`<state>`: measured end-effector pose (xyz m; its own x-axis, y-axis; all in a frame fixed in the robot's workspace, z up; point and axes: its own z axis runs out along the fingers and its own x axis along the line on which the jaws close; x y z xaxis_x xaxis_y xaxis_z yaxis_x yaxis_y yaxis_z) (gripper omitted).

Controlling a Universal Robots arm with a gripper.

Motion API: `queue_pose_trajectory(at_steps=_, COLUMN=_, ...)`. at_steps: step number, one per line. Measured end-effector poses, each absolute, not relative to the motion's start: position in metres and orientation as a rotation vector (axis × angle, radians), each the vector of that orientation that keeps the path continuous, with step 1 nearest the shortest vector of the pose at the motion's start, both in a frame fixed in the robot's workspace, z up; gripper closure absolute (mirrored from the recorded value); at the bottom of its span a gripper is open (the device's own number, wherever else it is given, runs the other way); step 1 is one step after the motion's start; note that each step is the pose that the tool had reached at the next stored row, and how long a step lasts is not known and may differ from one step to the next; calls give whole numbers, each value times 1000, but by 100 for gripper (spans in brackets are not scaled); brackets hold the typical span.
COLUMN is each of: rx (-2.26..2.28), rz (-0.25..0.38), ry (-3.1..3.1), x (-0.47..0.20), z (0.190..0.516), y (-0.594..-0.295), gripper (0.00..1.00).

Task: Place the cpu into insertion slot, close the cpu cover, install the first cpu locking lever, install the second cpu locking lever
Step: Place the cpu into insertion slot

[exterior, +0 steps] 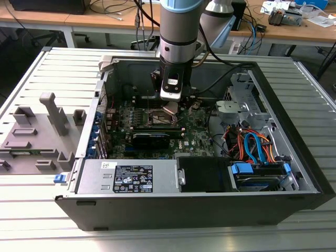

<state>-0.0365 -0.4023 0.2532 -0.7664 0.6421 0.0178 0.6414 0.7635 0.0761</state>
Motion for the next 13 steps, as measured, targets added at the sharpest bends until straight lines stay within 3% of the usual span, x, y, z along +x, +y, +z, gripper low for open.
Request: queue_pose_trajectory(at_steps=13, rx=1083, rz=122, ry=2936, x=-37, z=253, y=-402, gripper=45)
